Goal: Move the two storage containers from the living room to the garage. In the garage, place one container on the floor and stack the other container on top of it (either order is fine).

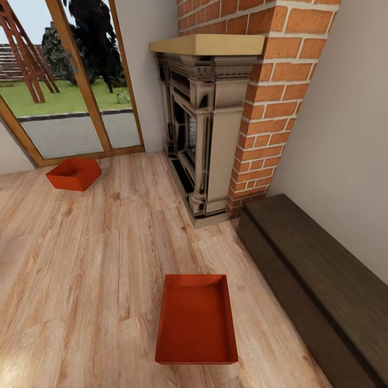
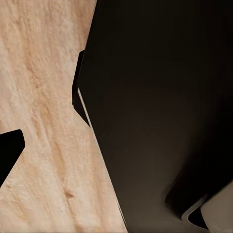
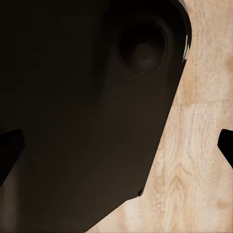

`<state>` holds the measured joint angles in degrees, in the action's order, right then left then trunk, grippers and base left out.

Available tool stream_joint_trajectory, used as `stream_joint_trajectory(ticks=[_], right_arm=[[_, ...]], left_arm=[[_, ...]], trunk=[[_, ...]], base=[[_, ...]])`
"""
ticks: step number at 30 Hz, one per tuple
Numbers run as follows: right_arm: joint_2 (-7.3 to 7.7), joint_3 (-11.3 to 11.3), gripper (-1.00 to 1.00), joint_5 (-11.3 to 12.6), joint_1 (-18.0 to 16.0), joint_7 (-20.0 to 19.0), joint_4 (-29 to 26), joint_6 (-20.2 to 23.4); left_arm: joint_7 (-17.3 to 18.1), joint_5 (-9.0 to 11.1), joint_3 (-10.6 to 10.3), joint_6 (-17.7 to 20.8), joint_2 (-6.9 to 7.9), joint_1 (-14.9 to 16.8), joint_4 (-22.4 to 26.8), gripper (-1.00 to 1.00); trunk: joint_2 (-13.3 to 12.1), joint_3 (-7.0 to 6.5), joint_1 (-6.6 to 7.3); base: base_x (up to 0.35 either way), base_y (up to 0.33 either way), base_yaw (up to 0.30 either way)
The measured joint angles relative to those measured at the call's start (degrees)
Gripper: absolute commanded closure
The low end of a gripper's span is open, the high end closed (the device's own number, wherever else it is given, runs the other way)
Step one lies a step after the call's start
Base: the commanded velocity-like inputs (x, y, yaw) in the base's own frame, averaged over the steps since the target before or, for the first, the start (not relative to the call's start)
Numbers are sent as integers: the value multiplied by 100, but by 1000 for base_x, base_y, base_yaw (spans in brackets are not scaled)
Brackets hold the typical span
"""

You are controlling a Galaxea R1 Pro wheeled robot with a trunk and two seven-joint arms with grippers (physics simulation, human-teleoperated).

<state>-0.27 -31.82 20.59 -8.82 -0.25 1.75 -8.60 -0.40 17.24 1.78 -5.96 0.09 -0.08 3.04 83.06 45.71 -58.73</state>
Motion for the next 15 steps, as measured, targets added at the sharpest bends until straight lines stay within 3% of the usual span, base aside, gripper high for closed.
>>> stream_joint_trajectory(ticks=[12,13,15], right_arm=[[3,9,-100,12,0,-6,-3,5],[27,23,-100,59,-8,33,-43,73],[55,48,-100,230,-36,73,-172,116]], left_arm=[[0,-13,-6,0,-23,0,3,-100],[-8,-10,-5,28,193,4,334,-100],[-11,7,2,66,460,2,730,-100]], trunk=[[0,3,0],[0,2,0],[0,3,0]], base=[[0,0,0],[0,0,0],[0,0,0]])
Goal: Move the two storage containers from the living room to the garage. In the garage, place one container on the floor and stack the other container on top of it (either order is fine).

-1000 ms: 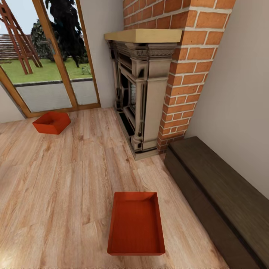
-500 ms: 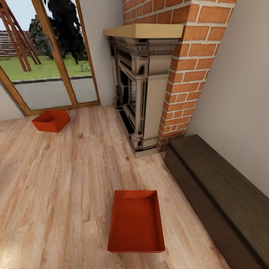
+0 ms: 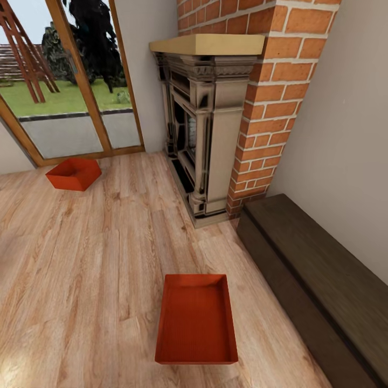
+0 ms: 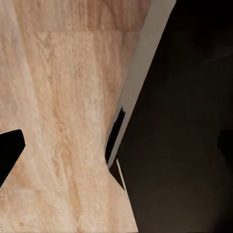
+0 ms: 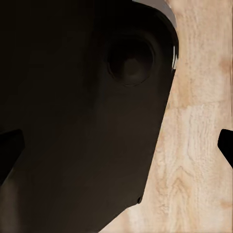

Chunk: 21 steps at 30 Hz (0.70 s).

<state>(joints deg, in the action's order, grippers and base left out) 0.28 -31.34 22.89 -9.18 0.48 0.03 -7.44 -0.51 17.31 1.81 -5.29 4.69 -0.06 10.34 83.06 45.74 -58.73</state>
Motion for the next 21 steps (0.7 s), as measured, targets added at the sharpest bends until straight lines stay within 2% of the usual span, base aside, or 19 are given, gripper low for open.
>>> stream_joint_trajectory(ticks=[1,2,3,5,7,11,14,17,21], right_arm=[[293,57,-100,432,-151,315,-530,-14],[355,47,-100,488,-419,385,-657,-20],[394,56,-100,539,-409,446,-748,-25],[463,70,-100,618,-609,625,-998,-33],[486,77,-100,662,-920,849,-1195,-44],[472,84,-100,690,-1317,1091,-1299,-53],[450,86,-100,698,-1662,1209,-1325,-46],[355,82,-100,705,-2089,1278,-1298,-19],[199,83,-100,709,-2478,1363,-1267,10]], left_arm=[[-222,50,27,344,314,8,572,-100],[-299,19,54,443,523,37,991,-100],[-379,31,52,538,520,25,1101,-100],[-623,40,52,816,576,94,1361,-100],[-804,39,55,1045,597,249,1564,-100],[-955,44,58,1275,575,780,1756,-100],[-991,29,54,1331,491,1216,1751,-100],[-1016,16,37,1401,294,1736,1731,-100],[-1027,-32,20,1608,70,2201,1724,-100]], trunk=[[0,2,0],[0,-2,0],[0,0,0],[0,-1,0],[-1,-2,0],[-1,-1,0],[-1,-1,0],[-1,-2,0],[-1,-1,0]], base=[[0,0,0],[0,0,0],[0,0,0],[0,0,0],[0,0,0],[0,0,0],[0,0,0],[0,0,0],[0,0,0]])
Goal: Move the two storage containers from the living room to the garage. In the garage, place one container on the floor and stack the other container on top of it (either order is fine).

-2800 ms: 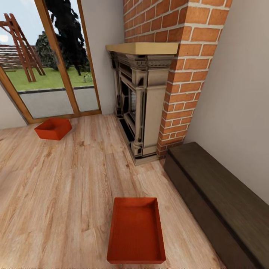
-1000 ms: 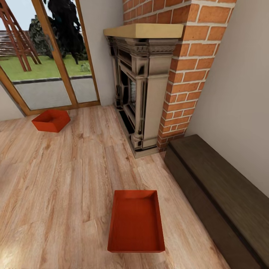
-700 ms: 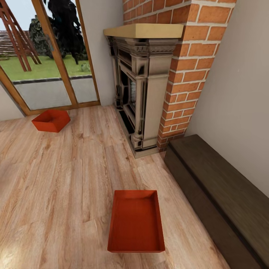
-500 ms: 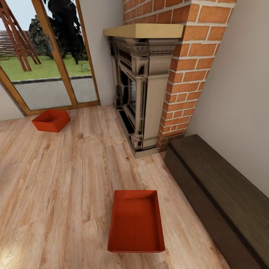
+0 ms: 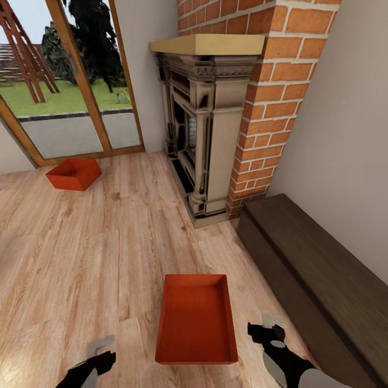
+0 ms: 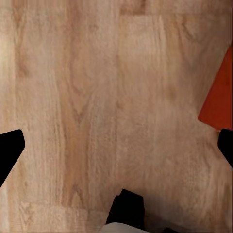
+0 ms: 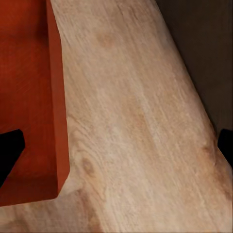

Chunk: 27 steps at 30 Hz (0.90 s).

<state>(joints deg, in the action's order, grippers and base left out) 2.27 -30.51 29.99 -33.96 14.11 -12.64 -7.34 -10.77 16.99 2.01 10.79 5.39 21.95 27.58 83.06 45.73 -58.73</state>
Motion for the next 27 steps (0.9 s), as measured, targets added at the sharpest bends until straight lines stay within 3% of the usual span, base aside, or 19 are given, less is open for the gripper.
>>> stream_joint_trajectory(ticks=[7,10,12,13,14,15,17,18,20,22,27], right_arm=[[-224,-2,-100,13,-568,167,11,19],[-456,-6,-100,8,-647,183,8,-37],[-621,-6,-100,-6,-670,187,6,-119],[-689,-19,-100,-24,-681,173,6,-178],[-691,-20,-100,-25,-682,162,8,-181],[-689,-26,-100,-26,-683,141,12,-179],[-687,-30,-100,-25,-684,113,37,-174],[-688,-33,-100,-24,-683,13,275,-194],[-697,-39,-100,-35,-684,-155,621,-223],[-686,-35,-100,-35,-686,-372,891,-305],[-673,-37,-100,-11,-666,-467,1016,-419]], left_arm=[[-15,-294,-12,262,-483,890,-61,-100],[-35,-461,-34,276,-791,1233,-180,-100],[-55,-702,-42,244,-1089,1362,-227,-100],[-66,-1075,-42,199,-1276,1410,-269,-100],[-72,-1276,-38,148,-1346,1422,-298,-100],[-77,-1449,-36,68,-1389,1430,-333,-100],[-80,-1601,-35,-29,-1417,1435,-375,-100],[-82,-1868,-38,-185,-1447,1439,-486,-100],[-83,-2072,-35,-265,-1455,1443,-609,-100],[-83,-2191,-25,-382,-1434,1450,-671,-100],[-81,-2200,-15,-711,-1461,1449,-718,-100]], trunk=[[0,0,0],[0,0,0],[0,0,0],[0,1,0],[0,1,0],[0,1,0],[0,1,0],[0,1,0],[0,1,0],[0,1,0],[0,1,0]], base=[[0,0,0],[0,0,0],[0,0,0],[0,0,0],[0,0,0],[0,0,0],[0,0,0],[0,0,0],[0,0,0],[0,0,0],[0,0,0]])
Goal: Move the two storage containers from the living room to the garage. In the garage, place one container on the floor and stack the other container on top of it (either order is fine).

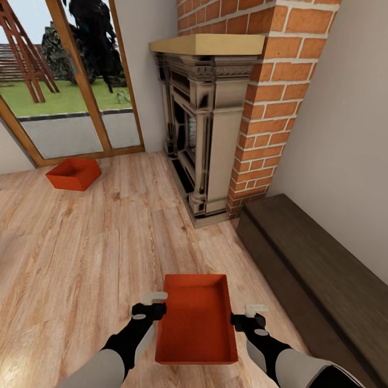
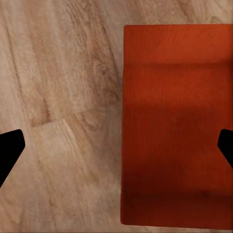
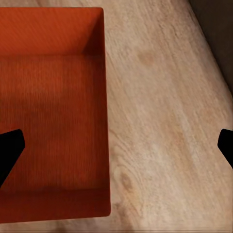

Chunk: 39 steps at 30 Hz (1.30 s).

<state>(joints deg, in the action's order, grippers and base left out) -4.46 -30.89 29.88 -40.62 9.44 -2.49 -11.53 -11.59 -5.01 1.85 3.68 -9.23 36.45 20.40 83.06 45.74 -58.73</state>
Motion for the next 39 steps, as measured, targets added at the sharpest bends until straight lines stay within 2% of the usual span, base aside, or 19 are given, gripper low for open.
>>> stream_joint_trajectory(ticks=[22,31,39], right_arm=[[-34,-8,-100,-12,13,-8,13,13],[-58,-14,-100,-19,13,0,9,4],[-62,-17,-100,-22,13,0,8,4]], left_arm=[[-7,35,5,-29,-73,-3,-57,-100],[-10,90,19,-26,-73,0,-66,-100],[-10,264,30,-31,-73,1,-207,-100]], trunk=[[0,0,0],[360,161,-197],[680,305,-373]], base=[[0,0,0],[0,0,0],[0,0,0]])
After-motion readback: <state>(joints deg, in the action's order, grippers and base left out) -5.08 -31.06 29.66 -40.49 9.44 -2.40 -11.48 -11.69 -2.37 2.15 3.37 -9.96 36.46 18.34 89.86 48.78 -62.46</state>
